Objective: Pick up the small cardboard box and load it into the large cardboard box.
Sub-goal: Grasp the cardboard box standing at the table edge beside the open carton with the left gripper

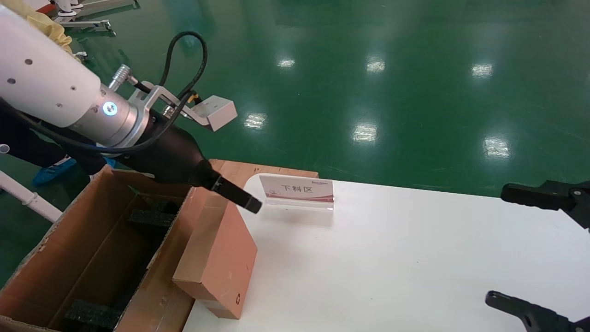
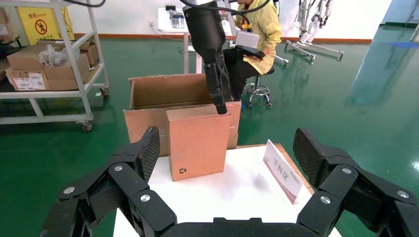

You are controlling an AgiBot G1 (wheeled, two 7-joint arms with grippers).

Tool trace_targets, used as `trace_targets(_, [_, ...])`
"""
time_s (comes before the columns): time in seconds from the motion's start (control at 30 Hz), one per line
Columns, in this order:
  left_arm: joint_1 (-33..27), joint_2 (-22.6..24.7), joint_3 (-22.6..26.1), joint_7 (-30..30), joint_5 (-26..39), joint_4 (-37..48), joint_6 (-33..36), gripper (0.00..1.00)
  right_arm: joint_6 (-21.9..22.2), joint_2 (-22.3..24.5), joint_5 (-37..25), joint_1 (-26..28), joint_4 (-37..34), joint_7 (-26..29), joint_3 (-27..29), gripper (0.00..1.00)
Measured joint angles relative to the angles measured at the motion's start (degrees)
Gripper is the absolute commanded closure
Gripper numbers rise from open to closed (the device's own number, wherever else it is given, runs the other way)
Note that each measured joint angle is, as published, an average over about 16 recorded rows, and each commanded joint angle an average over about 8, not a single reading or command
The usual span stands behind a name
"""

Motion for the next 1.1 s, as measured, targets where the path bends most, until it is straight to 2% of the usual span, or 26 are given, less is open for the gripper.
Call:
trace_targets(0.3, [-10.4, 3.3, 19.2, -9.1, -3.1, 0.1, -0.4, 0.0, 0.0, 0.0, 0.0, 0.0, 0.0, 0.0, 0.0, 0.0])
trace_targets(0.53, [-14.4, 5.0, 29.3, -13.0, -5.4, 0.1, -1.5, 0.0, 0.0, 0.0, 0.0, 0.0, 0.0, 0.0, -0.1, 0.0])
trace_targets(0.77, [-15.4, 5.2, 34.1, -14.3, -6.4, 0.1, -3.4, 0.0, 0.0, 0.0, 0.1, 0.0, 0.0, 0.0, -0.1, 0.0])
trace_targets(1.1, [-13.8, 3.3, 35.6, -13.4, -6.5, 0.1, -7.3, 0.0, 0.1, 0.1, 0.1, 0.0, 0.0, -0.1, -0.1, 0.0])
